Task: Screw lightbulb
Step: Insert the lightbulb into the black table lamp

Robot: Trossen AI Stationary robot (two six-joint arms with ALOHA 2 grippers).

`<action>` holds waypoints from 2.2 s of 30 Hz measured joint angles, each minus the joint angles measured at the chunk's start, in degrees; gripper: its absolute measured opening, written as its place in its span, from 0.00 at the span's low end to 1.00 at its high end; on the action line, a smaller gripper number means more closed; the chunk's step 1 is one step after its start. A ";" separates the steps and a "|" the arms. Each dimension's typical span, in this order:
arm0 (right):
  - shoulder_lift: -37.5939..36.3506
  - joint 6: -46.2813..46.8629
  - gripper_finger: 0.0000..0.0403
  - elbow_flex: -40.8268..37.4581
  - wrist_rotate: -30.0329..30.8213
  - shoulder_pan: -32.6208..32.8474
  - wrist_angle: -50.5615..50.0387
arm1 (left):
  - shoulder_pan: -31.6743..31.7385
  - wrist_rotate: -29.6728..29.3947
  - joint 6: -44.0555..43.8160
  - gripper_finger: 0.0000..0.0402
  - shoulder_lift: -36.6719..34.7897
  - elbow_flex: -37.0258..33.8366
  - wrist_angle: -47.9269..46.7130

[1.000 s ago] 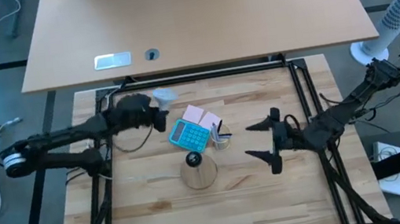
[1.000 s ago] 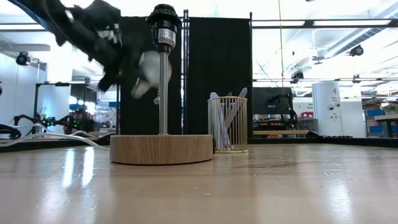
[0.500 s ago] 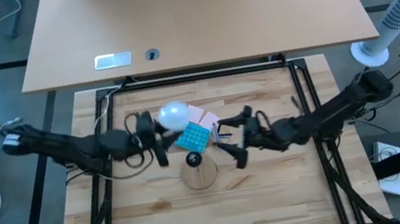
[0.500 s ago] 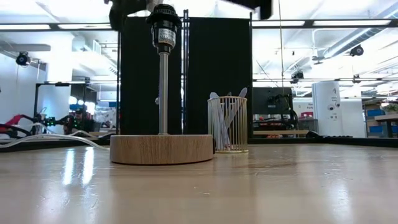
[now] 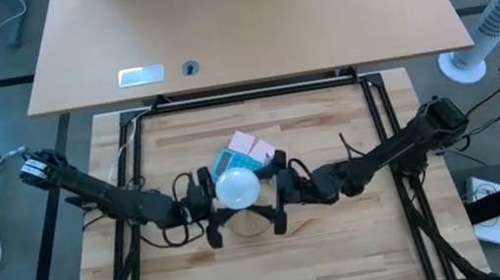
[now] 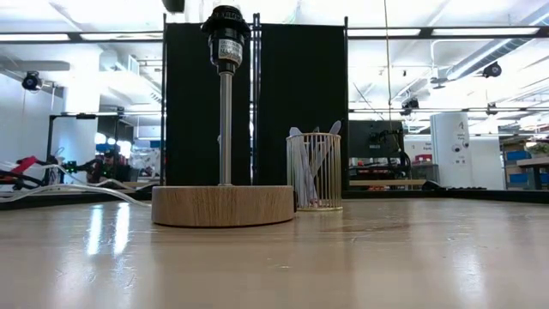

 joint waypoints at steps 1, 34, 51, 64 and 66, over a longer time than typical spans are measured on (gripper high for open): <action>0.65 0.09 0.86 0.63 -0.31 0.15 0.04 | -0.43 -0.13 0.63 0.34 0.29 0.00 1.08; 3.87 2.81 0.55 6.96 -7.35 -0.59 -5.93 | -1.34 0.06 2.63 0.36 1.81 -0.11 2.52; 3.87 1.85 0.44 7.81 -7.31 -0.59 -6.46 | -1.34 0.04 2.81 0.36 1.34 -0.13 1.90; 3.67 0.41 0.43 7.94 -7.24 -0.62 -5.84 | -1.37 0.09 3.75 0.45 0.95 -0.13 0.30; 3.52 0.41 0.42 8.03 -7.20 -0.62 -5.67 | -1.54 0.09 3.84 0.48 0.49 -0.15 -0.97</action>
